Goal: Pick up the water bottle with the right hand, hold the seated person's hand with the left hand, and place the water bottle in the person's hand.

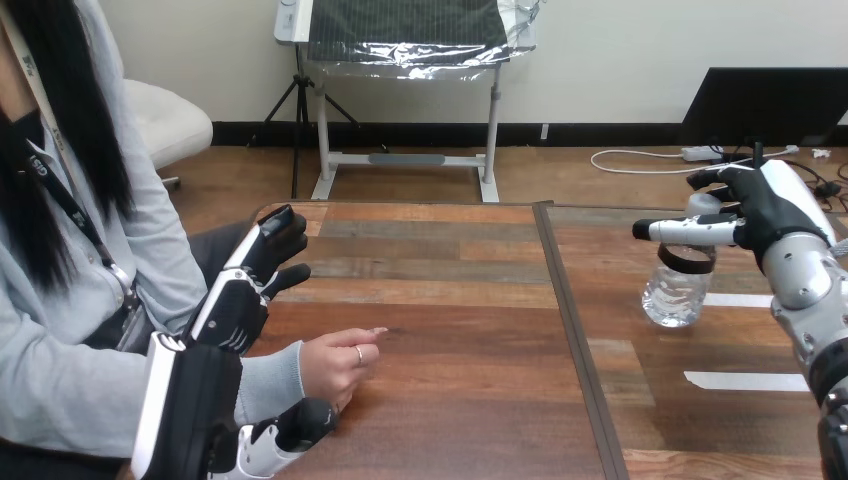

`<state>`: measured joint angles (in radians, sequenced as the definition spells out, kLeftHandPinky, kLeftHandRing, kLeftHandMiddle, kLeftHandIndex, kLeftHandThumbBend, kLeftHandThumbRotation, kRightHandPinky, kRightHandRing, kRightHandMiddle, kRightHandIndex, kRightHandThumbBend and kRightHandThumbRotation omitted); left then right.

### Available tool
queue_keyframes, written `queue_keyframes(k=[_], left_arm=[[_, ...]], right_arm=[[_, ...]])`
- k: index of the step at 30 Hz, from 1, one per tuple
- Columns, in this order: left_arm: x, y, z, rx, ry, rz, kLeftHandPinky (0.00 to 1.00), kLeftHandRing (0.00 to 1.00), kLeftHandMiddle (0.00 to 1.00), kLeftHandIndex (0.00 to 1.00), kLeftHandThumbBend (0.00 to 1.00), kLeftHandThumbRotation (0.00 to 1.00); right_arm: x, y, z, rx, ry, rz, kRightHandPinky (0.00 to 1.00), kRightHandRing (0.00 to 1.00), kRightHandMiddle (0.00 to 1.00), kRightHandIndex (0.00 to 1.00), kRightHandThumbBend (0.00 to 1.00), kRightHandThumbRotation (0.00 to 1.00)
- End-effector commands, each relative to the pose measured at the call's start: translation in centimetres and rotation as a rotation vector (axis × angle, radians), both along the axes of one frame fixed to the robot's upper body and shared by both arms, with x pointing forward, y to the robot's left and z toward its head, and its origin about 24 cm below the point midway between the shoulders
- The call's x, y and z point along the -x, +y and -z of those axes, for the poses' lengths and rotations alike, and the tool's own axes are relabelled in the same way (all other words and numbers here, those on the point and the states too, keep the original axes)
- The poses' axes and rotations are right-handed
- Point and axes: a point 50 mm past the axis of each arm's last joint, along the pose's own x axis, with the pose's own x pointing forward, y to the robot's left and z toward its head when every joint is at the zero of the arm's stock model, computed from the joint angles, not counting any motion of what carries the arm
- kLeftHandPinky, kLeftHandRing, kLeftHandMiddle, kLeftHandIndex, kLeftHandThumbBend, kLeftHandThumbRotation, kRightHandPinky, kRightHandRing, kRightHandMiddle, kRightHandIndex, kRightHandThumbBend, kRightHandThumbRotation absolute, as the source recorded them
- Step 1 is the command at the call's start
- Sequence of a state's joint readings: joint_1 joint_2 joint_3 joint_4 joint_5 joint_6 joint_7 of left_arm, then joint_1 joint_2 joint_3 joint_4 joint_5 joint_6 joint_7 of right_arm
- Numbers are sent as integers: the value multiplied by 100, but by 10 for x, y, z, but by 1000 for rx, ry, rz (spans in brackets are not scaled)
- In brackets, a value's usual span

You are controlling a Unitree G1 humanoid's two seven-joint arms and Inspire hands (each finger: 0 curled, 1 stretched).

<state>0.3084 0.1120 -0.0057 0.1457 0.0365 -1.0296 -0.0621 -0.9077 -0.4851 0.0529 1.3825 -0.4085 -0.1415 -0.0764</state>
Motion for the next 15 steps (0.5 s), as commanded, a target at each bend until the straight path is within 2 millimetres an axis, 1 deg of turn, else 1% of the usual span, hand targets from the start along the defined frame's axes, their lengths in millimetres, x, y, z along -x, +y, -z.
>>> queue_keyframes(k=[1, 6, 12, 15], left_arm=[[-6, -1, -15, 25, -93, 13, 79, 87, 89, 88, 100, 76], [-4, 0, -15, 19, -93, 7, 78, 87, 89, 89, 100, 75], [-2, 2, -15, 12, -99, 3, 78, 87, 88, 88, 100, 75], [-1, 2, -15, 12, -101, 1, 78, 87, 88, 88, 100, 75]], right_arm=[[-2, 16, 6, -38, -5, -40, 67, 75, 78, 81, 89, 29], [-1, 18, 10, -25, 4, -43, 67, 74, 77, 80, 91, 28], [0, 20, 14, -12, 19, -47, 66, 73, 76, 80, 92, 32], [1, 21, 16, -21, 23, -46, 65, 73, 76, 80, 92, 31]])
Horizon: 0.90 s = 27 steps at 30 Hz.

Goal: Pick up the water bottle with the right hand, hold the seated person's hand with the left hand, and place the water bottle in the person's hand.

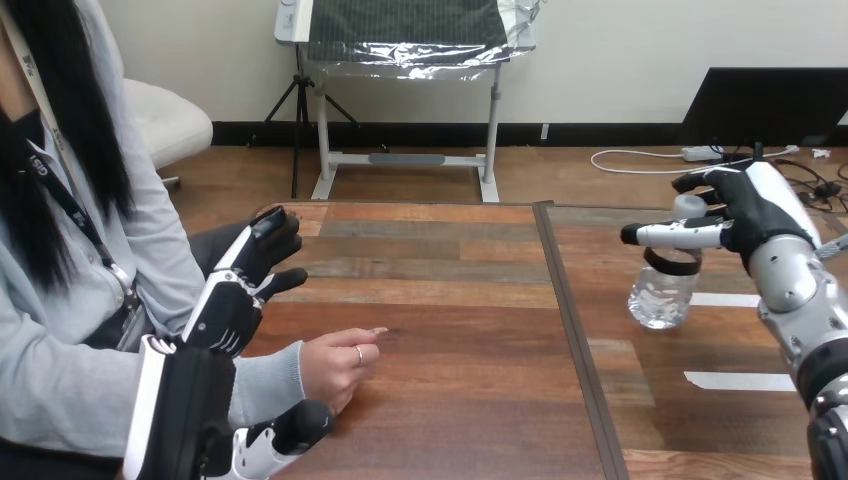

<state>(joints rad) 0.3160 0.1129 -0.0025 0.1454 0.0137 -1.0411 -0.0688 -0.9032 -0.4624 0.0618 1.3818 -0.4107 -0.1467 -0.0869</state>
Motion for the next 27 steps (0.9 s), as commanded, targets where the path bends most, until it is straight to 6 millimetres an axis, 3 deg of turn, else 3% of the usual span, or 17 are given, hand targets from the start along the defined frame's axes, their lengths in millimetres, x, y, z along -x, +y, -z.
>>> queue_keyframes(k=[1, 27], left_arm=[[-3, 0, -15, -4, -96, 7, 78, 87, 88, 88, 100, 75], [3, 5, -16, -4, -113, 18, 81, 88, 88, 87, 99, 70]], right_arm=[[2, 13, 12, -21, 23, -28, 65, 73, 76, 80, 91, 31], [7, 20, 27, -79, 48, -10, 65, 73, 77, 80, 83, 16]])
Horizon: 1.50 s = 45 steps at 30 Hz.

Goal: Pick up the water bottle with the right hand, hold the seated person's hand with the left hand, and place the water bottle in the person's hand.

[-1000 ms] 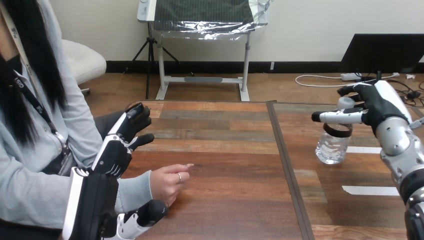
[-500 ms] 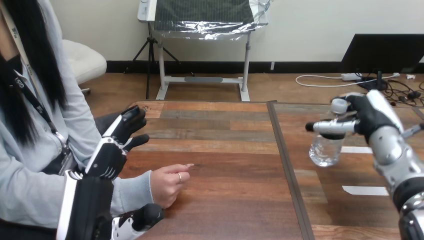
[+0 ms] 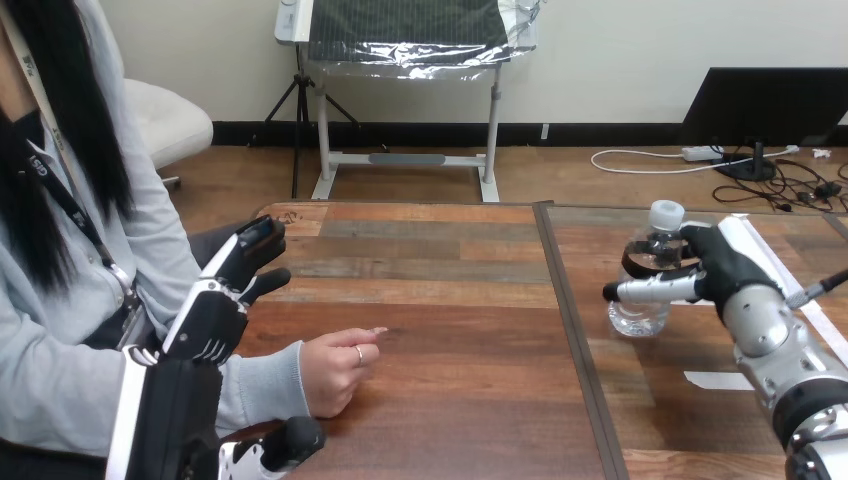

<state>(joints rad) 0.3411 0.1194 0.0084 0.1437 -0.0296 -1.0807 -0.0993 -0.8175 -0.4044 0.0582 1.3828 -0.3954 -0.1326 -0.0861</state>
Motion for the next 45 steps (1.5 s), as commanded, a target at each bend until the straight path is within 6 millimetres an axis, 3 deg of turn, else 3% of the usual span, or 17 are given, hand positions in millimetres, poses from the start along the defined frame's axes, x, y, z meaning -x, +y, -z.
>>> queue_keyframes(k=[1, 12, 18, 24, 45], left_arm=[[-4, 0, -16, -13, -97, 22, 81, 88, 88, 87, 99, 70], [-3, 0, -16, -4, -98, 21, 82, 88, 88, 86, 100, 69], [-3, 1, -15, -4, -100, 20, 83, 88, 88, 85, 99, 68], [-3, 0, -15, -9, -104, 18, 83, 88, 88, 85, 99, 69], [-4, -3, -16, 0, -92, 24, 80, 87, 87, 85, 99, 68]], right_arm=[[-9, 8, -12, -28, -52, -7, 66, 73, 77, 80, 83, 16], [-9, 11, -9, -49, -54, -1, 66, 73, 76, 79, 84, 13], [-9, 12, -9, -49, -67, 2, 65, 72, 75, 78, 83, 5], [-9, 14, -10, -68, -92, 20, 59, 67, 71, 74, 85, 1], [-7, 14, -10, -65, -194, 84, 53, 58, 60, 57, 89, 0]])
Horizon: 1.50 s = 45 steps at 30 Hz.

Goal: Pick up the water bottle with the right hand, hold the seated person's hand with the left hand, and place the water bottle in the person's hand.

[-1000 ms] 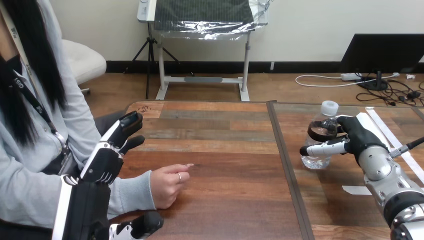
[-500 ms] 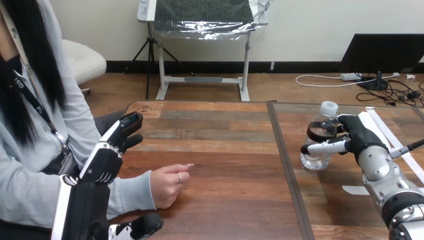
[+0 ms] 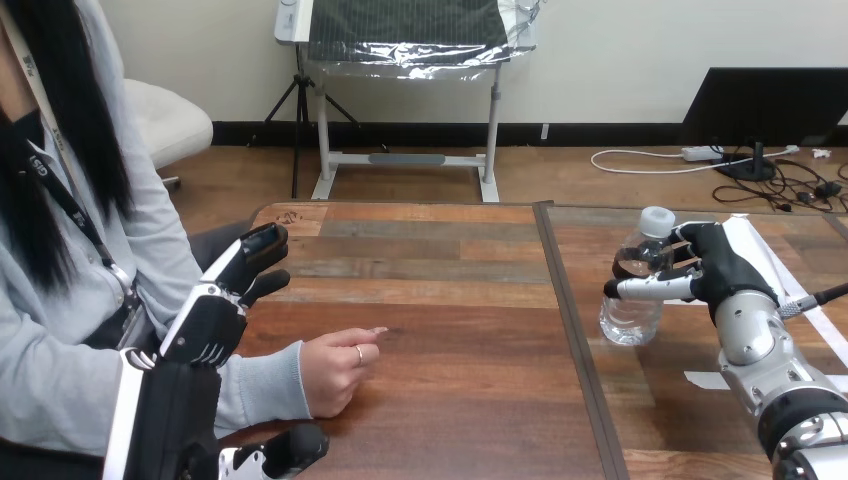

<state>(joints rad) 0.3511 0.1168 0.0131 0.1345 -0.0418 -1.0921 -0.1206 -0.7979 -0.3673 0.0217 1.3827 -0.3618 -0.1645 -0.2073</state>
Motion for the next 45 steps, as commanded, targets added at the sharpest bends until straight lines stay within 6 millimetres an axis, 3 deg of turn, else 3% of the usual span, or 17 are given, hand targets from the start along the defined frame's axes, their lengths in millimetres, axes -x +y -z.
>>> queue_keyframes(k=[1, 27, 35, 45], left_arm=[[-7, -4, -14, 2, -82, 19, 80, 87, 87, 85, 99, 68], [-9, 0, -13, -64, -42, 2, 81, 87, 88, 86, 98, 74], [-10, 1, -13, -86, -32, 3, 81, 88, 89, 87, 92, 70], [-12, 2, -14, -95, -31, -5, 80, 87, 88, 86, 92, 68]], right_arm=[[-9, 7, -14, -26, -102, 10, 52, 57, 59, 56, 89, 0], [-9, 8, -18, -53, -194, 65, 42, 47, 52, 51, 87, 0], [-10, 10, -22, -92, -238, 66, 40, 46, 50, 51, 87, 0], [-13, 12, -27, -92, -263, 59, 37, 43, 48, 50, 88, 0]])
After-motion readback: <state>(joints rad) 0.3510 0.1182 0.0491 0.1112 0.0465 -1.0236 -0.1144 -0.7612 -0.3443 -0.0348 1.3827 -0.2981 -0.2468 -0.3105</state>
